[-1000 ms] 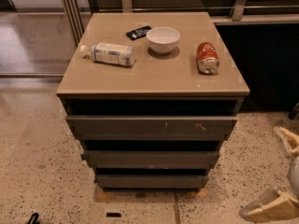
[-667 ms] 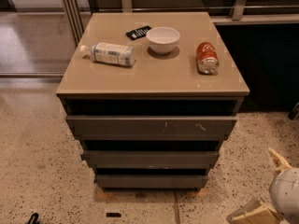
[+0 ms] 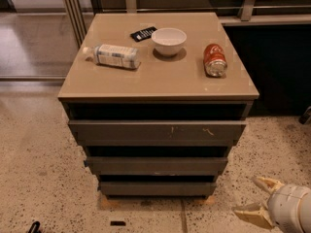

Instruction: Open bottom drawer

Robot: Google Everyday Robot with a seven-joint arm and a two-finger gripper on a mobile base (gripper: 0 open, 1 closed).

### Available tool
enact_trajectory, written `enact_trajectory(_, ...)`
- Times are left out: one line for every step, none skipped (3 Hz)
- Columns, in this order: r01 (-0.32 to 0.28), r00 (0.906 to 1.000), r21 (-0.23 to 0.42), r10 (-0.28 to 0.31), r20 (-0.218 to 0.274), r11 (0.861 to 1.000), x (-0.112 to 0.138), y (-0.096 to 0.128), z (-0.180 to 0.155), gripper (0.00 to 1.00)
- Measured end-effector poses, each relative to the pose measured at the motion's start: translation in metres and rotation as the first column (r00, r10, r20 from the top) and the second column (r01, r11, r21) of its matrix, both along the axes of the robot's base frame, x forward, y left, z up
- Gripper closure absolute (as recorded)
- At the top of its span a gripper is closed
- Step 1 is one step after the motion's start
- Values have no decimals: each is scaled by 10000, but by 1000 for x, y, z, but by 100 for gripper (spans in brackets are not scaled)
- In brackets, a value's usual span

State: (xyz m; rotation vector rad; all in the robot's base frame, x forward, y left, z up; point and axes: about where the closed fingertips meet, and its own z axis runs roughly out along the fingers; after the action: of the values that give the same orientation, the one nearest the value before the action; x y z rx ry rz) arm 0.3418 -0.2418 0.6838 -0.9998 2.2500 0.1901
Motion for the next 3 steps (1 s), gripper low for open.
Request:
enact_trajectory(-28, 10000, -25, 28, 27, 10000, 0, 1, 2, 62)
enact_trajectory(-28, 10000, -25, 28, 27, 10000, 0, 1, 2, 85)
enact_trajectory(-43, 10000, -25, 43, 25, 10000, 0, 1, 3, 100)
